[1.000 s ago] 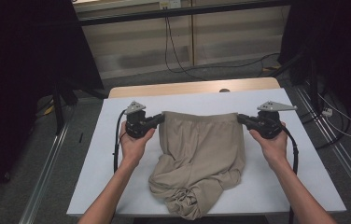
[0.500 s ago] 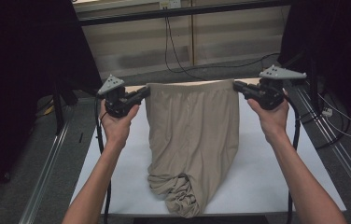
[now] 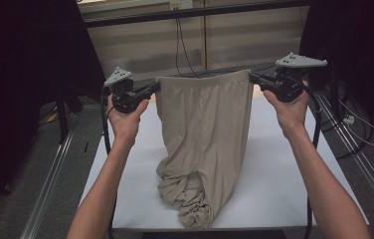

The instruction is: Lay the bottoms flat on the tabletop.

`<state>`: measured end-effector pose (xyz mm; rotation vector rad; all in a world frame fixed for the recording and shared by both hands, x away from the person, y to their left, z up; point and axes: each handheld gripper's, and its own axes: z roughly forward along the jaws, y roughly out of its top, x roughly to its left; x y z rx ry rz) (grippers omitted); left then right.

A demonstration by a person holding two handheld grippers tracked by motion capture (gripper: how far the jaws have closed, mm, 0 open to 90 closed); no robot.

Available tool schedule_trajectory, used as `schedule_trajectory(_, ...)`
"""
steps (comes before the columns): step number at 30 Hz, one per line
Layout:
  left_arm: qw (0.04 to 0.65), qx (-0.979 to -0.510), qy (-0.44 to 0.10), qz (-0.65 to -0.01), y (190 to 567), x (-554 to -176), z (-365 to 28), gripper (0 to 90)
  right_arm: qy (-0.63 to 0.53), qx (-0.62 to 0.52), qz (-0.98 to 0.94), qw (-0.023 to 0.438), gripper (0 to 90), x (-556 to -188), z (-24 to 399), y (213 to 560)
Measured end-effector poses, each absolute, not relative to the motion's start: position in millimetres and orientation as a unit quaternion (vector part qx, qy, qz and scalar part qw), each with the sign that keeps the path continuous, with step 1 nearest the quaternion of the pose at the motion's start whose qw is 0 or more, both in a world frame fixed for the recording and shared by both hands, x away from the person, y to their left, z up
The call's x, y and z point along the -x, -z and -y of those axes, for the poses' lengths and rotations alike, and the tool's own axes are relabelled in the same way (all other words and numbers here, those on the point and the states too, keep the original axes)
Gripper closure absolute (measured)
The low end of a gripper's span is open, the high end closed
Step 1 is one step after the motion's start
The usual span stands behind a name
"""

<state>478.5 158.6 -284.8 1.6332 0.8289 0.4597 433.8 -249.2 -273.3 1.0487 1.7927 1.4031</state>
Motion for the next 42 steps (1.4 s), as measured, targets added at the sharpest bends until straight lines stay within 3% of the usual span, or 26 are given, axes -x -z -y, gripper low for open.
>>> schedule_trajectory(9, 0.569, -0.705, -0.173, -0.387, 319, -517, -146, 86.5, -0.518, -0.433, -0.678, 0.292, 86.0, -472, 258, 305)
schedule_trajectory(33, 0.493, -0.733, -0.14, -0.447, 390, -564, -132, 85.3, -0.437, -0.498, -0.697, 0.275, 85.7, -524, 240, 385)
schedule_trajectory(34, 0.491, -0.731, -0.142, -0.451, 393, -565, -132, 82.5, -0.434, -0.498, -0.7, 0.272, 84.3, -525, 240, 387)
schedule_trajectory(35, 0.489, -0.729, -0.143, -0.457, 394, -565, -133, 74.1, -0.429, -0.497, -0.705, 0.268, 81.0, -526, 238, 390)
schedule_trajectory(37, 0.481, -0.723, -0.148, -0.472, 395, -564, -132, 48.6, -0.43, -0.501, -0.702, 0.268, 67.1, -525, 237, 394)
schedule_trajectory(38, 0.476, -0.729, -0.152, -0.468, 396, -563, -132, 42.3, -0.429, -0.503, -0.701, 0.268, 60.2, -524, 237, 395)
schedule_trajectory(40, 0.469, -0.742, -0.156, -0.453, 396, -557, -130, 40.6, -0.425, -0.506, -0.702, 0.267, 55.1, -521, 237, 398)
schedule_trajectory(42, 0.471, -0.745, -0.157, -0.445, 396, -551, -130, 31.4, -0.431, -0.5, -0.706, 0.255, 49.6, -513, 237, 402)
